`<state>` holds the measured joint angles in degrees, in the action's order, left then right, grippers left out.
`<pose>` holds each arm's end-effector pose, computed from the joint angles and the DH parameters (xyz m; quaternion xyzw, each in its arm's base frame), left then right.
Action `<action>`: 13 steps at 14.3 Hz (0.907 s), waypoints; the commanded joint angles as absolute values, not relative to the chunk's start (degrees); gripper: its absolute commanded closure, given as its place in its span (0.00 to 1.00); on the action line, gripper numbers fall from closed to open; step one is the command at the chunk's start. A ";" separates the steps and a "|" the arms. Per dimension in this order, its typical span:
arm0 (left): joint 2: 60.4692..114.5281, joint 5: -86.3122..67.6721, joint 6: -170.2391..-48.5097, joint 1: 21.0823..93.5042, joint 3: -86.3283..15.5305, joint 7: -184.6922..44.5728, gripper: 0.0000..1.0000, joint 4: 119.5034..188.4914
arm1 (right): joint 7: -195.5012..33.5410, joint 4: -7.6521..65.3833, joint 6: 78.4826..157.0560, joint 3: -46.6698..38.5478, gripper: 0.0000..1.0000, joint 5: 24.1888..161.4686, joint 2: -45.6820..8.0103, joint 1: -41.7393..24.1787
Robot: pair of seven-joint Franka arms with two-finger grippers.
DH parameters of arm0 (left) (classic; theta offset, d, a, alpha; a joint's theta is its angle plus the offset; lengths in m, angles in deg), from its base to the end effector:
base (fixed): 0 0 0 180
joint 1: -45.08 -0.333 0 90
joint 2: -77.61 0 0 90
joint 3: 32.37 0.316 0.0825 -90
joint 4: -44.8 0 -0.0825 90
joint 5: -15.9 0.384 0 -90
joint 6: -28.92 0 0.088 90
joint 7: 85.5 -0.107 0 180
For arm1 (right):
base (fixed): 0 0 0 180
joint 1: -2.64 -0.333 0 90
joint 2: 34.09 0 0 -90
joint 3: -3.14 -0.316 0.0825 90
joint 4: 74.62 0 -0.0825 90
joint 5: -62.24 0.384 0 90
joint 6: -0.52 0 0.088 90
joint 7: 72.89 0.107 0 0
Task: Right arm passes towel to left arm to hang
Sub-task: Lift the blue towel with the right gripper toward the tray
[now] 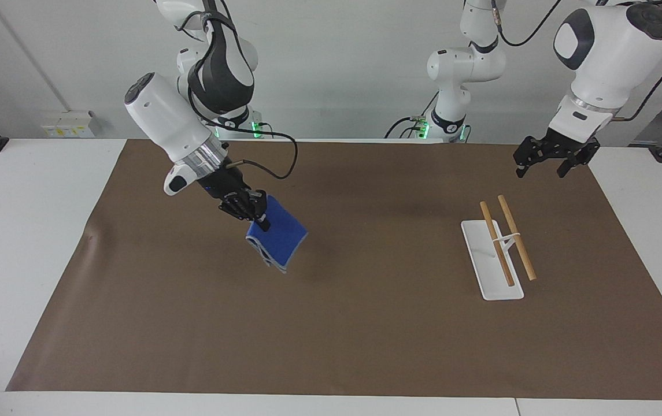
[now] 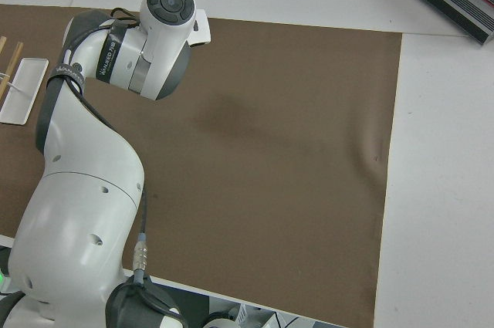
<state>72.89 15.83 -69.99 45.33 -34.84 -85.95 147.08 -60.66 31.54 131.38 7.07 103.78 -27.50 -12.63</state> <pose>0.5376 -0.0265 0.5810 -0.9996 0.0275 -0.0118 0.0009 0.6078 0.1393 0.4961 -0.9231 0.1932 -0.0840 0.3217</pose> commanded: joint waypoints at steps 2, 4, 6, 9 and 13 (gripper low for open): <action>71.90 15.47 -69.61 45.25 -34.92 -86.82 0.00 147.98 | -58.13 30.49 132.97 6.83 1.00 115.12 -26.53 -13.26; 71.73 15.47 -69.43 45.69 -34.83 -86.73 0.00 147.98 | -57.78 30.67 133.06 6.83 1.00 119.44 -26.53 -14.05; 71.64 15.47 -69.60 45.69 -34.92 -87.00 0.00 147.98 | -56.73 30.84 134.54 6.83 1.00 124.88 -26.53 -16.33; 71.20 15.03 -67.85 45.95 -35.01 -86.21 0.00 148.51 | -55.06 30.93 139.02 6.83 1.00 132.09 -26.27 -19.49; 71.20 4.25 -70.65 45.87 -35.54 -69.56 0.00 148.95 | -54.70 30.93 141.32 6.83 1.00 137.19 -25.30 -23.01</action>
<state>72.86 8.83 -69.11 45.48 -35.71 -76.87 147.19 -55.69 31.55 140.02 6.90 134.38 -26.11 -21.89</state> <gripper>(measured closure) 0.000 0.960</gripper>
